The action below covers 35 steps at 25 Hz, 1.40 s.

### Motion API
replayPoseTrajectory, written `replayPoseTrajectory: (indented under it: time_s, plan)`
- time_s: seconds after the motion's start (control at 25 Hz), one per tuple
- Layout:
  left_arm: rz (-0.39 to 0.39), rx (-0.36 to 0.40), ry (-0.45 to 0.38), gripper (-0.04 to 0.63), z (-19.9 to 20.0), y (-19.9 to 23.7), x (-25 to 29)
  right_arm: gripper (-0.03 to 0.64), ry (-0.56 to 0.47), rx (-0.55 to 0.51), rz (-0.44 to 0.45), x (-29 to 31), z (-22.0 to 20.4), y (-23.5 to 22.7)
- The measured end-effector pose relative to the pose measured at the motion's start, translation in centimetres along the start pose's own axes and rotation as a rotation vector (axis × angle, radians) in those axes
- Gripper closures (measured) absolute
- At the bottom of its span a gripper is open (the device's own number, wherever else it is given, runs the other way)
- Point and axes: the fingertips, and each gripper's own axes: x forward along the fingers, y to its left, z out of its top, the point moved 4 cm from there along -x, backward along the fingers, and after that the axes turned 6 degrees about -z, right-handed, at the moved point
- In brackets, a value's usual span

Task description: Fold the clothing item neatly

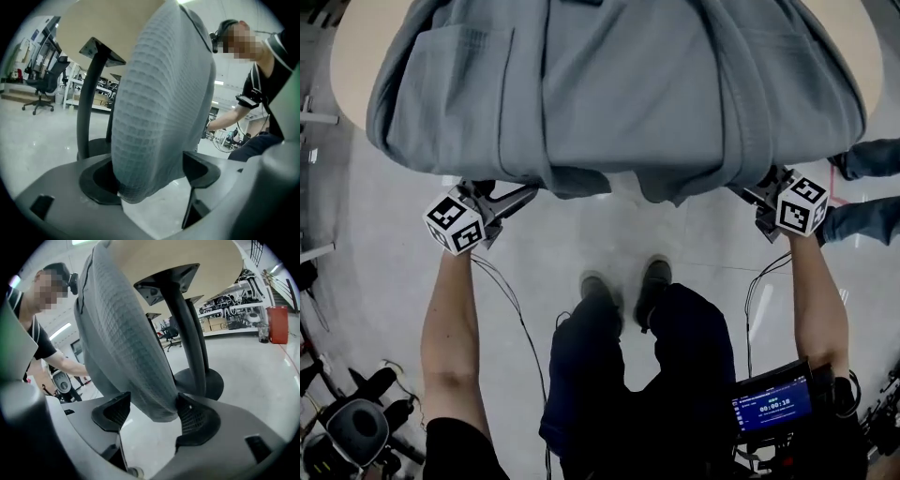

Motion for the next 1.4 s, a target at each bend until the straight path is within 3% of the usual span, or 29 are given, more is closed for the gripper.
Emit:
replayPoseTrajectory:
  time_s: [0.12, 0.2, 0.36, 0.56, 0.68, 0.96, 1.2, 1.4]
  plan:
    - [-0.077, -0.04, 0.003, 0.442, 0.8, -2.7, 0.5, 0.541, 0.042, -0.047, -0.036, -1.9, 1.2, 0.9]
    - [-0.108, -0.085, -0.001, 0.572, 1.7, -5.1, -1.1, 0.596, 0.042, 0.004, -0.01, -3.2, 1.9, 2.9]
    - [-0.182, -0.248, 0.018, 0.574, 2.3, -15.4, -6.5, 0.603, 0.1, 0.203, 0.13, -8.3, 0.6, 10.4]
    - [-0.212, -0.368, 0.036, 0.574, 8.5, -22.8, -11.3, 0.603, 0.162, 0.235, 0.138, -15.0, 5.9, 15.1]
    - [-0.229, -0.379, 0.022, 0.574, 14.3, -24.3, -12.4, 0.603, 0.154, 0.23, 0.134, -18.0, 10.8, 16.8]
    - [-0.233, -0.437, -0.017, 0.574, 27.4, -23.0, -14.3, 0.603, 0.107, 0.237, 0.109, -20.5, 21.5, 19.1]
    - [-0.216, -0.283, 0.016, 0.574, 36.7, -18.1, -15.0, 0.603, 0.03, 0.224, 0.074, -19.9, 30.5, 17.7]
    - [-0.183, -0.313, -0.05, 0.574, 43.1, -11.9, -13.6, 0.603, -0.034, 0.228, 0.06, -17.9, 37.5, 13.4]
